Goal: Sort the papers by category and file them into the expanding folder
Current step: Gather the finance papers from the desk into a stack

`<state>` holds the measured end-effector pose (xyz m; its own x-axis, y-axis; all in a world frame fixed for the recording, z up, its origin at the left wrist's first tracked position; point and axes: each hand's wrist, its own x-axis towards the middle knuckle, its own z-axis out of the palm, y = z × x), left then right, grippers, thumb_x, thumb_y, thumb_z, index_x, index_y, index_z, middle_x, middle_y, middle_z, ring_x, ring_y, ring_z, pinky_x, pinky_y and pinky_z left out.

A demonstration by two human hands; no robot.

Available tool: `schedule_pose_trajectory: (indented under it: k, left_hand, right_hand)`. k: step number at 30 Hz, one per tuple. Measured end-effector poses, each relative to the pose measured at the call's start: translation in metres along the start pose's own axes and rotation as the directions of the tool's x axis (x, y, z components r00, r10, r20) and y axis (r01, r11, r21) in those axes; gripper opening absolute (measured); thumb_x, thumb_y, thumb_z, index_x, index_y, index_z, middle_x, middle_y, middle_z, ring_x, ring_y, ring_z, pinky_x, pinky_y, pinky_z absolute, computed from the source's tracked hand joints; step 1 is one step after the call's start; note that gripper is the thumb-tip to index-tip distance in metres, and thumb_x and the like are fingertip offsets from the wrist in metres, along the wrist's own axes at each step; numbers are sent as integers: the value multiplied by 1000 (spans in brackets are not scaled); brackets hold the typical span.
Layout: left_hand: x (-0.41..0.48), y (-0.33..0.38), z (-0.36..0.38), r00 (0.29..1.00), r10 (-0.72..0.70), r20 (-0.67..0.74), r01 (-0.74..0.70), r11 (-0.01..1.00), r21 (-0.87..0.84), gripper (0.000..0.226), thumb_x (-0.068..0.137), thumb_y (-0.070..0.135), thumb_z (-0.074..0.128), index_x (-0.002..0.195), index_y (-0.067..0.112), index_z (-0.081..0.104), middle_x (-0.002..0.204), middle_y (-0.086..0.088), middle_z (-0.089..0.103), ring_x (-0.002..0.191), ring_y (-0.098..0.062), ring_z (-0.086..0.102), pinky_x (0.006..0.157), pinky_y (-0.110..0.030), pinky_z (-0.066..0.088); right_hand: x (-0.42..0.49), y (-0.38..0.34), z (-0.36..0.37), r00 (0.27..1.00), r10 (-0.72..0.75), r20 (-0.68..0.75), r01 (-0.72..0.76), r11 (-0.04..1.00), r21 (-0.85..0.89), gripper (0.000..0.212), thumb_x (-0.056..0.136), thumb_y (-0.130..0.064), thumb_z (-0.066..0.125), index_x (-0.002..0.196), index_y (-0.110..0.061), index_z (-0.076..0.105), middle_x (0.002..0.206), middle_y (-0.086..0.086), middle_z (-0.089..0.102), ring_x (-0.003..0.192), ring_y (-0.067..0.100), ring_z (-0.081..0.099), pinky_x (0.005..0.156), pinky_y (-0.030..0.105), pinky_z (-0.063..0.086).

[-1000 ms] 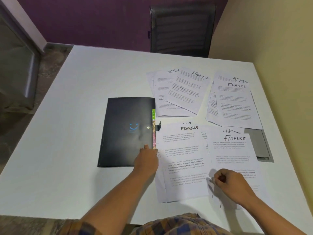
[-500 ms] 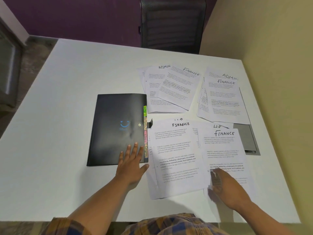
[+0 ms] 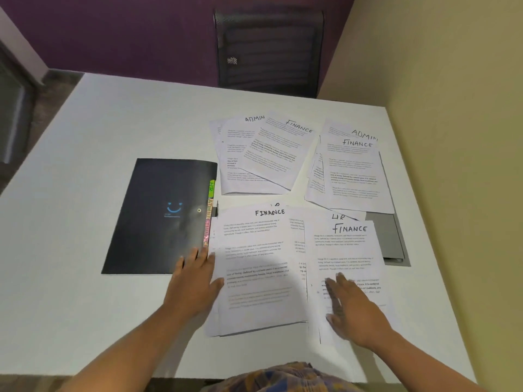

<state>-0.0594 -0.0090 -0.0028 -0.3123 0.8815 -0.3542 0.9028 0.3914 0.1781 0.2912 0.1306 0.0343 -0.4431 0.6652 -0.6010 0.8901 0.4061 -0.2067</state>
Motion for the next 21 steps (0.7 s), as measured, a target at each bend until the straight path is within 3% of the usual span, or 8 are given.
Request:
schedule_pose_trajectory:
  k: [3,6,8,10,12,15,17,21]
  left_hand:
    - [-11,49,19,985,41,169,-37,999,-25,79,91,62,35,156,22,15,166,-4,1,152,-28,2,120,-50,12]
    - [-13,77,27,972,26,235,-34,999,26,80,93,61,39,157,26,5,165,0,-7,152,-31,-4,120,-50,9]
    - [-14,87,19,982,13,188,-22,999,44,76,93,60,40,156,28,11,166,-1,0,152,-30,2,120,-49,11]
    - [-17,88,9,999,-6,50,3,998,69,69,94,56,41,154,26,23,165,-2,13,151,-28,12,120,-48,16]
    - [-22,76,4,991,-117,-63,120,991,50,68,93,53,43,152,22,30,162,-4,23,149,-30,19,118,-48,23]
    - [-29,43,7,937,-330,113,333,943,-7,74,93,58,39,155,23,16,165,-2,12,148,-31,20,113,-51,33]
    - [-31,26,7,889,-378,259,383,923,32,78,94,59,36,156,25,3,166,4,-3,150,-24,16,113,-51,33]
    - [-30,14,2,869,-411,275,422,906,22,77,96,60,34,156,28,-1,165,1,-7,152,-19,11,117,-50,24]
  right_hand:
    - [12,-3,-1,997,-80,12,81,989,-121,86,92,-44,58,157,-34,4,167,2,-7,154,27,5,116,43,33]
    - [17,-8,0,980,-191,56,199,950,-239,88,93,-43,57,155,-38,-5,167,3,-13,153,34,1,115,50,33]
    - [20,-9,1,970,-217,108,238,932,-272,90,94,-47,56,154,-40,-10,166,3,-18,152,37,-6,114,53,33]
    - [23,-9,3,966,-218,141,251,924,-290,91,93,-50,56,154,-40,-12,164,4,-22,152,39,-11,113,54,34]
    - [25,-8,4,962,-223,158,261,919,-295,92,93,-52,55,154,-40,-13,164,3,-24,151,39,-12,112,54,34]
    - [24,-5,5,958,-229,170,271,916,-297,94,92,-53,56,153,-41,-14,163,2,-26,151,38,-14,113,55,32]
    - [24,-3,6,958,-233,167,274,915,-296,95,92,-53,57,153,-42,-15,162,2,-28,151,38,-15,113,55,32]
    - [25,-3,8,960,-228,160,267,919,-290,96,91,-53,57,152,-42,-16,162,1,-29,151,38,-16,114,55,31]
